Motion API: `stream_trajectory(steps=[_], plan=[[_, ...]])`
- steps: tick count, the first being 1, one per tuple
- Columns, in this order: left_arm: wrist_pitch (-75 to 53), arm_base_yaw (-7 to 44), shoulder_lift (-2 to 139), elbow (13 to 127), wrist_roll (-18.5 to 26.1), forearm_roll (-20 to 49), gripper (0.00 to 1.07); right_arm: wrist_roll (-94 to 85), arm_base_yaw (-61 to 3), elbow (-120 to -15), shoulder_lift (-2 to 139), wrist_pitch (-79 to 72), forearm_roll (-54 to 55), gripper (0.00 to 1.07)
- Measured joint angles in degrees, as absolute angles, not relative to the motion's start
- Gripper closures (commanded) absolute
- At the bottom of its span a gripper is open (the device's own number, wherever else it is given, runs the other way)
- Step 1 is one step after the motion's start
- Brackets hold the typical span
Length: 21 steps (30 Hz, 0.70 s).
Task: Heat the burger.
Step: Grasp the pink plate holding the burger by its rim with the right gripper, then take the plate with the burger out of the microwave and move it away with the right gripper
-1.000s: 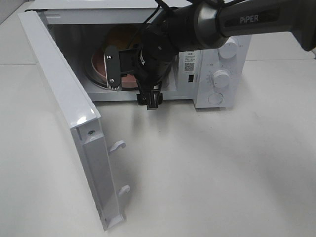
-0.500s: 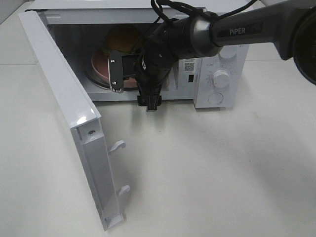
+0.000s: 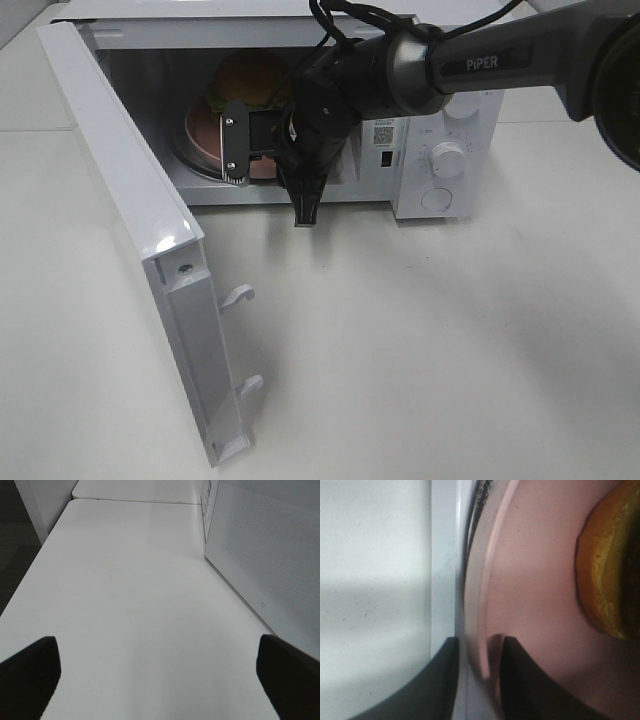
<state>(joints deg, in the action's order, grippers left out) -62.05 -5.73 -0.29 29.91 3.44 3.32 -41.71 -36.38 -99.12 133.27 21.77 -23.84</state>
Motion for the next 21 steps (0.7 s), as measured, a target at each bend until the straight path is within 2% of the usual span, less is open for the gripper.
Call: stream_trajectory(steps=[1,3,21], plan=[[-62.1,-5.7,-0.3,29.9,3.4,3.3,0.06,-41.7,-36.4,-99.1,133.3,21.8,-23.8,0.98],[-62.1,-5.7,-0.3,29.9,3.4,3.3,0.06,-42.8,-36.4,-99.2,133.2,21.9,-23.0,1.07],[-62.1,-5.7,-0.3,29.9,3.4,3.3,0.06,-61.6,-36.4,-99.4,130.7,31.7,-12.3,1.07]])
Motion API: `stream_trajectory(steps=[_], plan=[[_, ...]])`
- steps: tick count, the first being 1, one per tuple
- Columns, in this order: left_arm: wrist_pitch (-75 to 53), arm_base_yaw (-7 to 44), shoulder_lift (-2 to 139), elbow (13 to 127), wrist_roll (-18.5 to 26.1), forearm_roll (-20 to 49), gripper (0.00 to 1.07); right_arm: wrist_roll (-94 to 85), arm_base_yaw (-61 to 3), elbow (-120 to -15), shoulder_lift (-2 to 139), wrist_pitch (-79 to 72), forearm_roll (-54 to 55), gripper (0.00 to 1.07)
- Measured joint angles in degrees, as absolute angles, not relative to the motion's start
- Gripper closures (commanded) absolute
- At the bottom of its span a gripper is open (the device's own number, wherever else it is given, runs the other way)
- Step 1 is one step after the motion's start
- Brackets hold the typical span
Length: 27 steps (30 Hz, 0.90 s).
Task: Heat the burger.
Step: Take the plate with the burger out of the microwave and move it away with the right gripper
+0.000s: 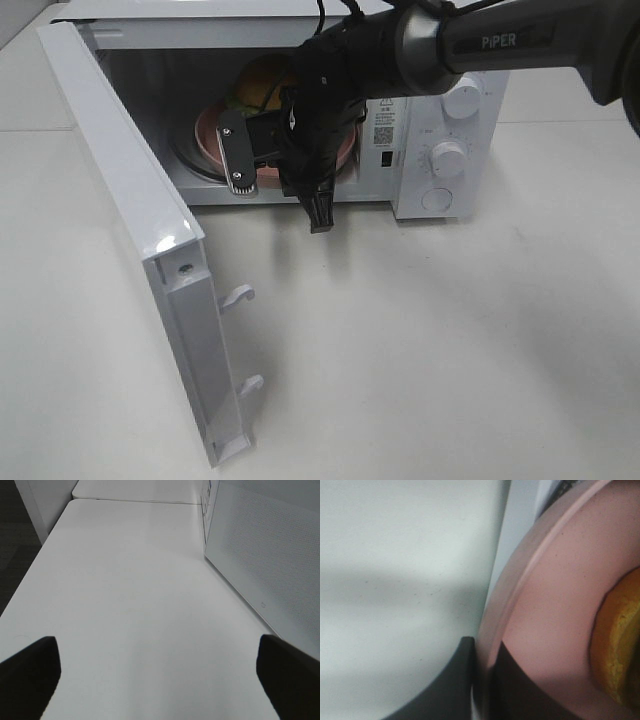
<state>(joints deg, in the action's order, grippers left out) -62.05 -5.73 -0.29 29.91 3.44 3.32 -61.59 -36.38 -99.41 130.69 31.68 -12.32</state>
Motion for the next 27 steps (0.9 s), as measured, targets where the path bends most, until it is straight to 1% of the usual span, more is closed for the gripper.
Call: stream_trajectory(steps=[9,11,14,16,19,27], plan=[[-62.1,-5.7,-0.3,29.9,3.4,3.3,0.06,-64.3,-36.4,-98.7,128.4,35.8,-11.5,1.07],[-62.1,-5.7,-0.3,29.9,3.4,3.3,0.06,-65.9,-36.6,-96.3,126.6,36.0,-11.3,1.07],[-62.1,-5.7,-0.3,29.9,3.4,3.3,0.06,-66.2,-36.6,-95.7,126.3,35.8,-11.3,1.07],[-62.1,-5.7,-0.3,29.9,3.4,3.3,0.06,-67.5,-36.7,-92.2,124.2,34.1,-12.4,1.07],[-62.1,-5.7,-0.3,29.9,3.4,3.3,0.06,-67.6,-36.8,-91.5,123.6,33.7,-12.6,1.07],[-62.1,-5.7,-0.3,29.9,3.4,3.3,0.06,-69.2,-37.1,-84.0,117.7,30.3,-12.9,1.07]])
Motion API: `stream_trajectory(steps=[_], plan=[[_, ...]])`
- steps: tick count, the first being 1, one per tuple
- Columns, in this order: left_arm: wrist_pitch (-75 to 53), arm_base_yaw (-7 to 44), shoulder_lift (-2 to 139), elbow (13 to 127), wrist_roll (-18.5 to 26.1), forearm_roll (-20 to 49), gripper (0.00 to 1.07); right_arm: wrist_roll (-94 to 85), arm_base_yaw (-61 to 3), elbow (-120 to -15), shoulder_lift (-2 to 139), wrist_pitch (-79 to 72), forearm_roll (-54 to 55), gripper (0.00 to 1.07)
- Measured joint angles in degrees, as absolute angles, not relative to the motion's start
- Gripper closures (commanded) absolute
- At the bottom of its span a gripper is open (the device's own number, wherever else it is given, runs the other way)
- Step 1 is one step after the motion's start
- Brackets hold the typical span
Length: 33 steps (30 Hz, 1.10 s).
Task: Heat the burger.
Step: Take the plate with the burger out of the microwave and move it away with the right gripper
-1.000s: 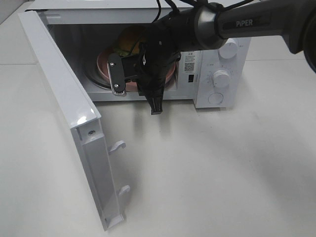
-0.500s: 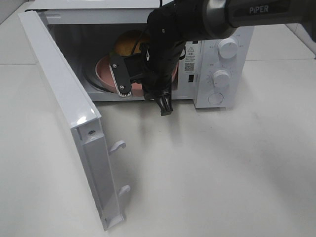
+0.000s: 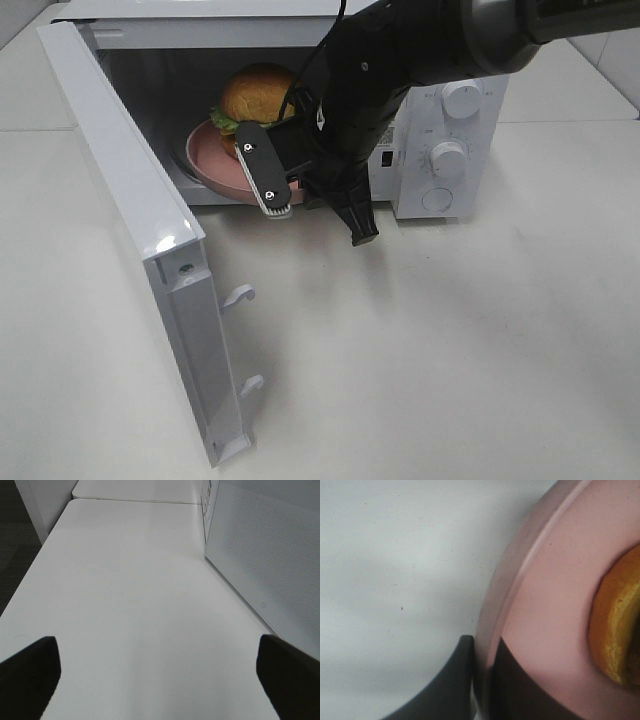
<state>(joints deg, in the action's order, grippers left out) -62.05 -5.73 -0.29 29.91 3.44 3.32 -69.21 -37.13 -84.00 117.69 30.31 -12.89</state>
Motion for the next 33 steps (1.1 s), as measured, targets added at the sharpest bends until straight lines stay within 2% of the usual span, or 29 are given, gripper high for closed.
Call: stream_trajectory(steps=[6,19,33], plan=[[-62.1,-5.7,-0.3,29.9,3.4,3.3,0.06,-71.0,-37.1,-80.8,115.3,28.3,-13.2,1.07],[-62.1,-5.7,-0.3,29.9,3.4,3.3,0.06,-72.1,-37.1,-66.6,107.2,19.3,-17.2,1.07],[-62.1,-5.7,-0.3,29.9,3.4,3.3,0.06,-72.0,-37.5,-59.2,100.8,18.7,-17.6,1.07]])
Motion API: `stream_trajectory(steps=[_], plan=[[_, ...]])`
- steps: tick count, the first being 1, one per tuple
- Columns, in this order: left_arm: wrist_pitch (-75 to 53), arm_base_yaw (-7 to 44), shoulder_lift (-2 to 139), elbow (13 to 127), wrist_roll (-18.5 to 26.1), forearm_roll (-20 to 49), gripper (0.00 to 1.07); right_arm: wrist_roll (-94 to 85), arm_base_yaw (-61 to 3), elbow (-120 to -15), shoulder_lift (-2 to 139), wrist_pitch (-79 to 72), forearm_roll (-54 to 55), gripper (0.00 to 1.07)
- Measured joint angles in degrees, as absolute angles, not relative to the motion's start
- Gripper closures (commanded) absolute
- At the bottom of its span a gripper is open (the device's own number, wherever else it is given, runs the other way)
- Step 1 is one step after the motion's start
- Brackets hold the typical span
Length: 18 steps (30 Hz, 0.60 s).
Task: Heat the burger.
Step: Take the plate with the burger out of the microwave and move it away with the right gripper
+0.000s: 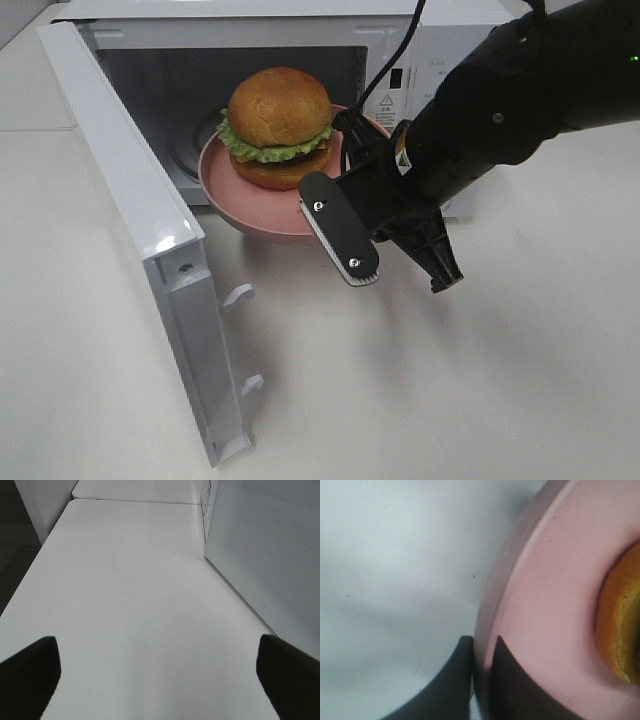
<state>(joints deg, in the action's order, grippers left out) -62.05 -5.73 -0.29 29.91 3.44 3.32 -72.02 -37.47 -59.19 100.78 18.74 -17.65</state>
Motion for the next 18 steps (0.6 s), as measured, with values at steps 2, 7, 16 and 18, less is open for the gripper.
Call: stream_trajectory(steps=[2,7,16,18], plan=[[-62.1,-5.7,-0.3,29.9,3.4,3.3,0.06,-71.9,-37.8,-58.2,99.6,18.7,-17.6,1.07],[-62.1,-5.7,-0.3,29.9,3.4,3.3,0.06,-71.4,-38.4,-55.5,96.4,18.8,-17.8,1.07],[-62.1,-5.7,-0.3,29.9,3.4,3.3,0.06,-69.6,-39.3,-51.8,91.6,19.3,-17.6,1.07],[-62.1,-5.7,-0.3,29.9,3.4,3.3,0.06,-69.2,-39.4,-50.9,90.3,19.4,-17.6,1.07]])
